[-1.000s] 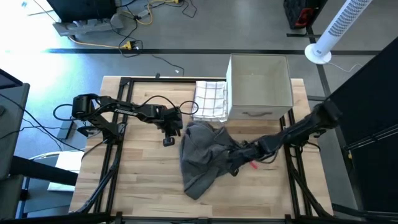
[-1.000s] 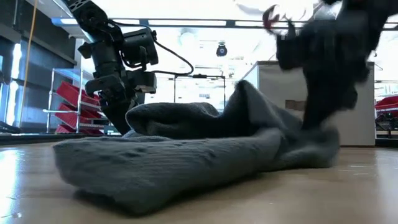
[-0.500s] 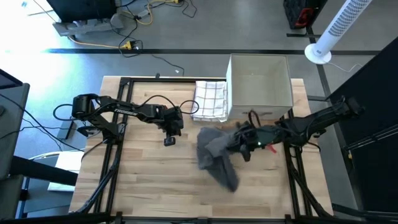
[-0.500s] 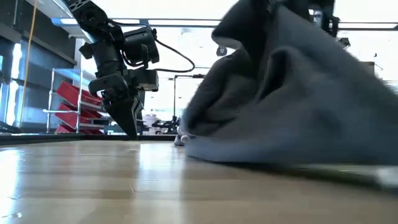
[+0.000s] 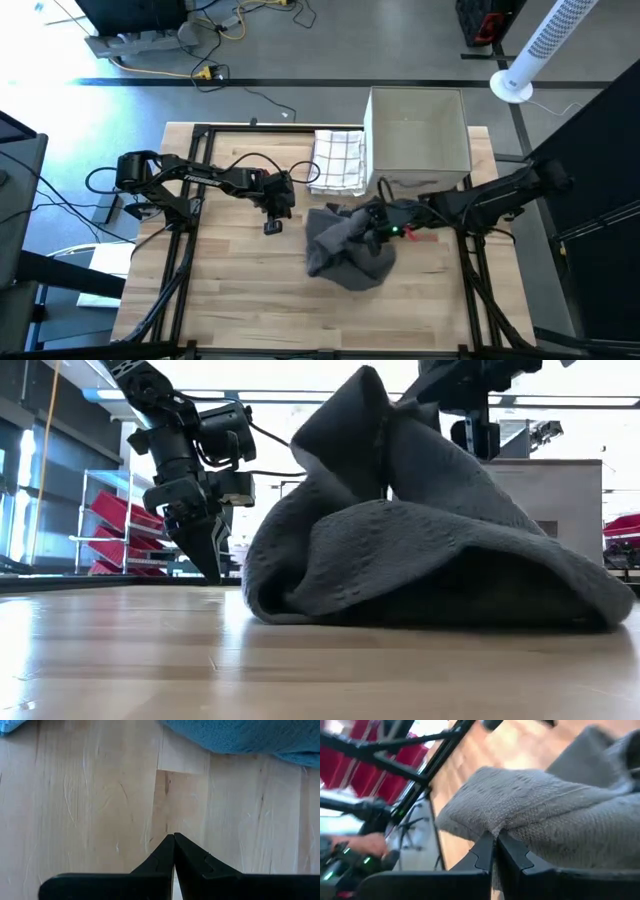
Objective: Fold towel
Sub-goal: Fold the gray towel
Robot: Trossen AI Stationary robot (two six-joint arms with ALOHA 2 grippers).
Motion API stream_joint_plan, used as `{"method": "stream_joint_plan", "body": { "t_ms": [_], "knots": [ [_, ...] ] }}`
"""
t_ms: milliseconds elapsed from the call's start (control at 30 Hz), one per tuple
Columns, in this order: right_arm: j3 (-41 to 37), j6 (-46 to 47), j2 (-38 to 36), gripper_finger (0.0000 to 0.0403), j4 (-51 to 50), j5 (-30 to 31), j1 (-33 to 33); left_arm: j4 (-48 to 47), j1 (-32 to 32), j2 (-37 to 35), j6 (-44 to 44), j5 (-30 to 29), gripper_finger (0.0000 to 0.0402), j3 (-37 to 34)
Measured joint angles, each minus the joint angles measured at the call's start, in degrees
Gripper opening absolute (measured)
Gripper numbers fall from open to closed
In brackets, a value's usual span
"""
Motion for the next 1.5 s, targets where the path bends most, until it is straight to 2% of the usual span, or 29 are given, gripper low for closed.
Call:
{"method": "stream_joint_plan", "body": {
  "t_ms": [100, 200, 433, 567, 667, 800, 967, 1067, 1167, 1233, 1400, 1500],
  "knots": [
    [0.0, 1.7, 1.5, 0.0001, -2.8, -3.4, 0.0, 0.0, 0.0, 0.0, 0.0, 0.6, 0.0000, 0.0],
    [0.0, 6.6, 3.4, 0.0019, -6.1, -4.7, 0.5, 0.0, 0.0, 0.0, 0.9, 0.6, 0.0000, 0.0],
    [0.0, 17.2, 6.9, 0.0127, -8.0, -8.6, 1.9, 2.5, 0.0, 0.0, 3.0, 0.6, 0.0000, 0.0],
    [0.0, 25.5, 6.6, 0.0159, -13.5, -9.8, 3.4, 5.4, 0.0, 0.0, 3.1, 2.8, 0.0000, 0.0],
    [0.0, 28.7, 6.2, 0.0160, -15.6, -9.0, 5.8, 8.4, -0.3, 0.0, 3.6, 6.4, 0.0000, 0.0],
    [0.0, 29.9, 6.2, 0.0150, -17.9, -3.8, 9.0, 13.4, -2.0, 0.0, 7.7, 11.8, 0.0000, 0.0],
    [0.0, 29.2, 6.2, 0.0137, -22.9, 5.7, 10.9, 24.3, -4.0, 0.0, 10.1, 12.2, 0.0000, 0.0],
    [0.0, 26.7, 6.2, 0.0134, -26.9, 9.6, 10.9, 34.5, -4.2, 1.2, 9.9, 12.4, 0.0000, 0.1],
    [0.0, 23.6, 6.2, 0.0134, -30.2, 9.8, 10.3, 45.4, -4.1, 4.8, 4.7, 13.1, 0.0000, 0.2],
    [0.0, 21.6, 6.2, 0.0134, -32.4, 9.7, 10.2, 48.8, -4.1, 8.3, 0.6, 15.4, 0.0000, 0.9],
    [0.0, 18.7, 6.2, 0.0134, -34.1, 9.8, 10.3, 49.2, -5.4, 18.2, -9.1, 17.9, 0.0000, 3.3],
    [0.0, 18.0, 6.2, 0.0134, -35.2, 9.0, 10.4, 46.9, -6.3, 21.7, -13.9, 18.9, 0.0000, 3.5]
  ]
}}
